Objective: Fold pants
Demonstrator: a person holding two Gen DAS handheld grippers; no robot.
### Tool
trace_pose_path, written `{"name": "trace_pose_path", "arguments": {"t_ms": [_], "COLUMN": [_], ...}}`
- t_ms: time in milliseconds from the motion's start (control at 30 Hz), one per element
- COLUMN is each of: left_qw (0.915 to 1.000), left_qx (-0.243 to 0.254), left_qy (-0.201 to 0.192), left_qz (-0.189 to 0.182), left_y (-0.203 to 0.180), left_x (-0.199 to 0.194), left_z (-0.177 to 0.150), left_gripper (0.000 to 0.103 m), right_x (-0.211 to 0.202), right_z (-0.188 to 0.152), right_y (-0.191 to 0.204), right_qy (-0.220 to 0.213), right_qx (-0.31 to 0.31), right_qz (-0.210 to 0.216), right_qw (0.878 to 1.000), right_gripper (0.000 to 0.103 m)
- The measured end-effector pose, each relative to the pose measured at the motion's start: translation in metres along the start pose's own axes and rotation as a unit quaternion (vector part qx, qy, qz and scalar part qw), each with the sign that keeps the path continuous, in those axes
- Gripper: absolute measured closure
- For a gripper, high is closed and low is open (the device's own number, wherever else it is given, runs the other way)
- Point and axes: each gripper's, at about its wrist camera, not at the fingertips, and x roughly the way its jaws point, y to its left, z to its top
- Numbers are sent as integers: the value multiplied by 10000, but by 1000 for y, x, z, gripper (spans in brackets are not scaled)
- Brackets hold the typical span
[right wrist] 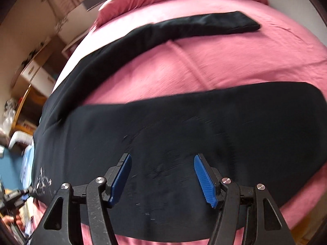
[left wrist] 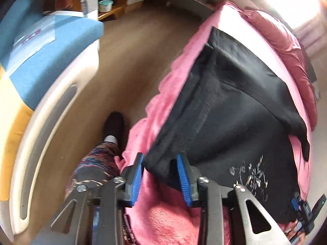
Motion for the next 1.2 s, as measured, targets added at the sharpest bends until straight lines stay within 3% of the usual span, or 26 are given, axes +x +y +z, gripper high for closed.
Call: {"name": "trace_pose_path", "arguments": {"t_ms": [100,200,333,433,533,667,867,1100,1133,1200], "left_qw": [9987,9967,9937,9920,9908,9852,9810,9886,9892,9901], "left_qx": [-123,-67,-130,-201,-364,-756,-1284,-1123,-1093,-998], "left_qy": [-484,-694,-590,-448,-228,-160,13,336,378,432], "left_qz": [-93,-426,-946,-1159,-1282,-1527,-1451,-943,-904,-886], "left_y": [4,-6,-34,-59,-78,-98,-110,-131,-132,-134], "left_x": [-23,-33,-17,4,34,61,103,143,147,152], "left_z": [22,52,106,146,183,227,274,291,292,290], "left_gripper": [69,69,69,64,52,51,49,51,52,69], "right_x": [5,9,14,21,30,43,56,63,64,66], "right_z": [-1,2,5,9,13,17,20,24,24,24], "right_y": [8,21,30,38,44,49,55,54,55,56], "right_qy": [62,83,153,198,271,403,520,601,606,609], "right_qx": [-179,-304,-398,-524,-607,-592,-579,-469,-477,-493], "right_qz": [152,200,261,226,204,170,109,104,98,79], "right_qw": [9997,9993,9987,9982,9976,9973,9969,9970,9970,9969], "right_gripper": [39,39,37,36,35,33,29,28,27,27]}}
